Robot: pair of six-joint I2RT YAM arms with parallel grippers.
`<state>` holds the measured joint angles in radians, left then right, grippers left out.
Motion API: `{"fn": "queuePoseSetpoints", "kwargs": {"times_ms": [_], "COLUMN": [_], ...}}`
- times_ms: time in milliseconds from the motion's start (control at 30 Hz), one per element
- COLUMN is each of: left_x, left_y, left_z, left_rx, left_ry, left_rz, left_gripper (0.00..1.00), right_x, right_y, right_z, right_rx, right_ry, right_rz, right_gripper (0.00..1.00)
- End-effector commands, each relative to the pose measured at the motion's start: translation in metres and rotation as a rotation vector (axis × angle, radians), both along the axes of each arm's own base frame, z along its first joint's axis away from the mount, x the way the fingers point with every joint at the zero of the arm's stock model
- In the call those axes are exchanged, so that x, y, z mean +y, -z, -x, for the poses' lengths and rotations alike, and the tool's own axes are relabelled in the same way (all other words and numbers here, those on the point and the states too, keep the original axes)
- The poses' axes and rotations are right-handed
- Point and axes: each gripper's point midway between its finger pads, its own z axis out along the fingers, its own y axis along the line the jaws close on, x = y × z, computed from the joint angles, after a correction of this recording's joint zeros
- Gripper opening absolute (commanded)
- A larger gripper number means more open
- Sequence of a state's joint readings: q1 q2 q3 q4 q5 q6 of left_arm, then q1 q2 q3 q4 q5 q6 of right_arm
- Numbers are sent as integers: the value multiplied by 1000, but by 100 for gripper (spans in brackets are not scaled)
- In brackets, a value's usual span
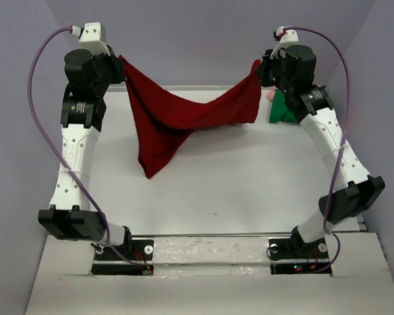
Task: Fold and stack the t-shirts
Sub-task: Flatten out the tshirt
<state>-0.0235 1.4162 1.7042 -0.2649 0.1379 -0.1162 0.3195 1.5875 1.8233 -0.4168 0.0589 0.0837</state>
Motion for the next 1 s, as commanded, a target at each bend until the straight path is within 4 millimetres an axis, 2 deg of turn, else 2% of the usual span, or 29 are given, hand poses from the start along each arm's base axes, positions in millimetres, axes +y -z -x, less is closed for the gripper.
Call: {"fn": "queuePoseSetpoints", "kwargs": {"times_ms": [0,33,67,100,167,200,267,300,367,433,467,500,533,567,667,767,800,833,867,900,933,967], "left_x": [-23,-17,-22,-29,-34,-32,-11,1,3,9,16,31,37,40,32,24,37,46,62,72,73,81], "left_y": [-114,-107,-89,-100,-97,-100,-84,-97,-108,-121,-132,-140,-143,-138,-153,-133,-110,-101,-94,-89,-81,-88], "left_z": [38,31,21,26,30,29,22,28,43,60,74,83,87,92,112,115,108,107,109,108,104,108], "left_rx": [-381,-366,-287,-301,-302,-326,-254,-260,-262,-299,-328,-340,-341,-303,-311,-256,-209,-191,-175,-168,-155,-195], "left_ry": [57,-7,21,66,92,75,-44,-110,-121,-150,-183,-260,-286,-298,-253,-221,-299,-348,-402,-429,-415,-427], "left_rz": [-87,-147,-164,-159,-129,-122,-113,-105,-71,-28,-17,-1,8,13,118,163,147,138,133,131,133,140], "left_gripper": [0,0,0,0,0,0,0,0,0,0,0,0,0,0,0,0,0,0,0,0,0,0], "right_x": [-3,-3,-6,-9,-11,-12,-17,-22,-31,-40,-43,-47,-50,-53,-73,-89,-91,-98,-113,-116,-118,-117], "right_y": [-91,-91,-102,-108,-122,-132,-145,-150,-163,-187,-197,-210,-223,-229,-251,-233,-206,-192,-177,-166,-143,-133], "right_z": [16,9,8,7,8,11,17,20,31,54,62,75,85,92,117,121,107,101,96,89,77,72], "right_rx": [-232,-252,-273,-277,-302,-326,-343,-345,-358,-418,-445,-479,-513,-525,-557,-476,-407,-373,-335,-313,-263,-247], "right_ry": [-24,-18,-9,3,14,12,30,54,83,84,86,86,83,90,159,239,271,314,406,429,452,450], "right_rz": [-91,-59,-29,-23,-25,-29,-35,-35,-42,-22,-20,-16,-16,-11,-40,-37,11,42,79,110,167,180], "right_gripper": [0,0,0,0,0,0,0,0,0,0,0,0,0,0,0,0,0,0,0,0,0,0]}}
